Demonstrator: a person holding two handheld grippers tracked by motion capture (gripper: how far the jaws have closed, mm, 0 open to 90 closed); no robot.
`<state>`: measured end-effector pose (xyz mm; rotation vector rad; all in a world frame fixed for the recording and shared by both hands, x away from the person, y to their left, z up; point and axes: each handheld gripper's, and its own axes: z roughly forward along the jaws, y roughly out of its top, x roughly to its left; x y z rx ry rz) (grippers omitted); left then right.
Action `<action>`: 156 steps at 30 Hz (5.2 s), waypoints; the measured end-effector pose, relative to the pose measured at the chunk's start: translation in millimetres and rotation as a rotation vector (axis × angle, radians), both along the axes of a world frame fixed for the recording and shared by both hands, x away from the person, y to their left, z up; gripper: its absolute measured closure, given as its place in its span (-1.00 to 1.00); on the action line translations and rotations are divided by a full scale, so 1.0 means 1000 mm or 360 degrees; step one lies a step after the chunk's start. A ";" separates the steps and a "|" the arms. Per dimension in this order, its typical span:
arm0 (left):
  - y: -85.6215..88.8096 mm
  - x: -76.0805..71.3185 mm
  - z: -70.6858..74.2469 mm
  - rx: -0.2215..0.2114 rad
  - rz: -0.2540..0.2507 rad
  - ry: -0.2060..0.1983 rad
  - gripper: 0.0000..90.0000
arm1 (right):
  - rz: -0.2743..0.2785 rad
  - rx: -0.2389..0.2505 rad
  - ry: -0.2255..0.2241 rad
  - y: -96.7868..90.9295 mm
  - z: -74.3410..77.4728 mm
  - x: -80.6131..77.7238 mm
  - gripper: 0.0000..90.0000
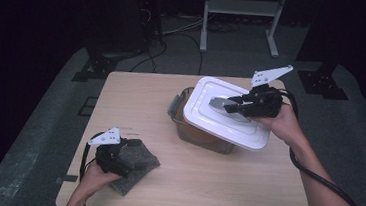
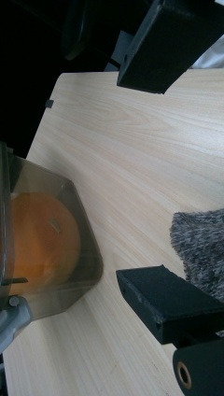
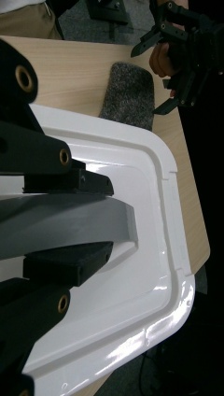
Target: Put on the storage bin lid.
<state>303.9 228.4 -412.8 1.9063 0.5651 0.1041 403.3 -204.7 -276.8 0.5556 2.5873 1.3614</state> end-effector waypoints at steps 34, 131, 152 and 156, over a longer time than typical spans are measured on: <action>0.005 -0.002 -0.001 -0.0011 0.0013 0.0007 -0.85 | 0.0113 -0.0104 0.0150 0.046 -0.041 0.060 0.46; 0.000 -0.002 0.001 -0.0006 0.0003 -0.0003 -0.86 | -0.0197 0.0028 0.0131 -0.085 -0.047 -0.025 -0.32; -0.001 -0.002 0.000 0.0004 0.0008 -0.0002 -0.86 | -0.0299 0.0088 0.0225 -0.121 -0.091 -0.049 -0.33; -0.001 -0.002 0.000 0.0004 0.0010 0.0001 -0.86 | -0.0318 0.0085 0.0240 -0.125 -0.097 -0.053 -0.33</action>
